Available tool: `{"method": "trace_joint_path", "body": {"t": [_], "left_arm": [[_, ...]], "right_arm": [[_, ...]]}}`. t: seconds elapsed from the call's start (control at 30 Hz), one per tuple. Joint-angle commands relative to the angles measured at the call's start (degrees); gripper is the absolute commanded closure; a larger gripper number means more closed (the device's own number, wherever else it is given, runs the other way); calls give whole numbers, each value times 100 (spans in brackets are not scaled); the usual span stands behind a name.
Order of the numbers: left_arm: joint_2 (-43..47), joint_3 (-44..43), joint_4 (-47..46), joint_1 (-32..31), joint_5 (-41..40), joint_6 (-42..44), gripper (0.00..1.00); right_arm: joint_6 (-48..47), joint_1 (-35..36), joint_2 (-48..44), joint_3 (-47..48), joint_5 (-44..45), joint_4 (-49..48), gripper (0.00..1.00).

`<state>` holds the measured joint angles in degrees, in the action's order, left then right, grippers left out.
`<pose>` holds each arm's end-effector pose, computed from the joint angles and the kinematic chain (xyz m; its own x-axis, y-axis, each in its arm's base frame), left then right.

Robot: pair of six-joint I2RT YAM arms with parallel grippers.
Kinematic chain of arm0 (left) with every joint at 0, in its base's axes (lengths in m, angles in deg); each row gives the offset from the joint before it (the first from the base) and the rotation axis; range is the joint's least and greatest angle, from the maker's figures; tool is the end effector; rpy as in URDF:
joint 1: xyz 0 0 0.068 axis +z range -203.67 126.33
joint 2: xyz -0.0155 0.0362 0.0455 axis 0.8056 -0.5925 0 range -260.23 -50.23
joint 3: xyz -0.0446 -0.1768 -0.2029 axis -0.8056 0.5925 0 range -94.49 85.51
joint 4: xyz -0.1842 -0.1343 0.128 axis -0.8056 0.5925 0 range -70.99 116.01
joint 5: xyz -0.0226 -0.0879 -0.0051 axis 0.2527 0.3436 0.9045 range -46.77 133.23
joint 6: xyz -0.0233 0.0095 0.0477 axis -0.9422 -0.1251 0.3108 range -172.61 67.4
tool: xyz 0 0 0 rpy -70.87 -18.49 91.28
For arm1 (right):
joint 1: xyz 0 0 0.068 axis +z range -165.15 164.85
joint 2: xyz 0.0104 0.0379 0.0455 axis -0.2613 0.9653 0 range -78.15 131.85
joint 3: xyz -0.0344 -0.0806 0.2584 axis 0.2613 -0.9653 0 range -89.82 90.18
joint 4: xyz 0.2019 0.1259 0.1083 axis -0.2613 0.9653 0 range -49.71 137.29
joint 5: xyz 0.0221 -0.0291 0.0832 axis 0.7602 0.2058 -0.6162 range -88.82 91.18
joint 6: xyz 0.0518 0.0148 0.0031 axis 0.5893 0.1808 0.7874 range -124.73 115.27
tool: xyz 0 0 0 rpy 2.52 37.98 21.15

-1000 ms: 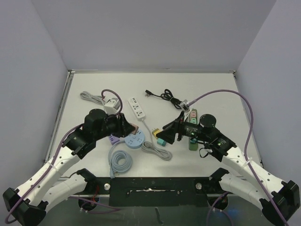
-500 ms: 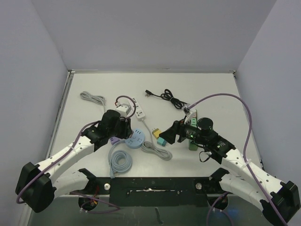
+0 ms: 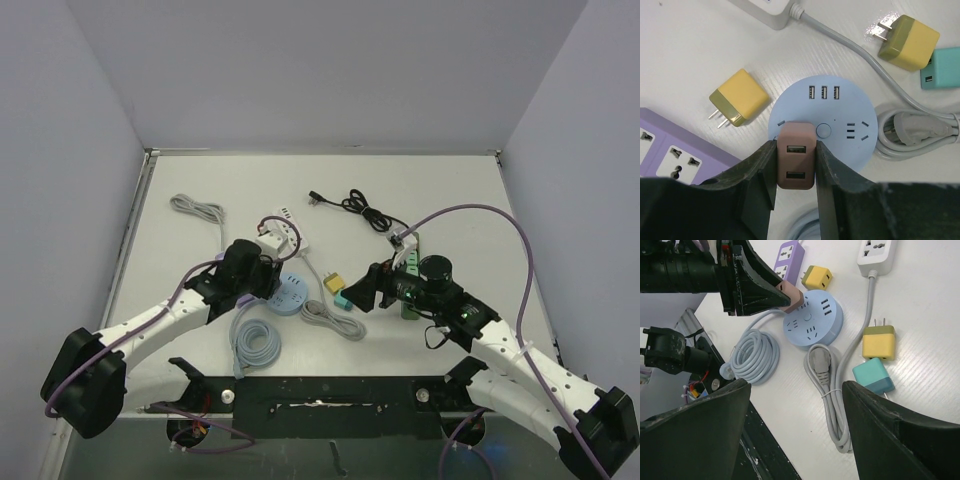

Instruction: Insert the plug

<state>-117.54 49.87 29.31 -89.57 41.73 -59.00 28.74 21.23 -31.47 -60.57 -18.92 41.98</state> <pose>0.1947 -0.1397 0.2062 -0.6019 0.2983 -0.7408 0.5066 0.8597 -0.0654 0.1473 0.1237 0.2542 -0.6713 0.1488 -0.7261 -0.5372 0.5772 0.6150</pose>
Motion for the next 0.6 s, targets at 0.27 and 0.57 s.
{"method": "trace_joint_path", "body": {"t": [0.27, 0.57], "left_arm": [[-236, 2, -502, 14, -167, 482, 100], [-610, -416, 59, -42, -136, 257, 100]], "right_arm": [[-69, -92, -110, -112, 52, -239, 25], [-76, -135, -227, -197, 135, -170, 25]]}}
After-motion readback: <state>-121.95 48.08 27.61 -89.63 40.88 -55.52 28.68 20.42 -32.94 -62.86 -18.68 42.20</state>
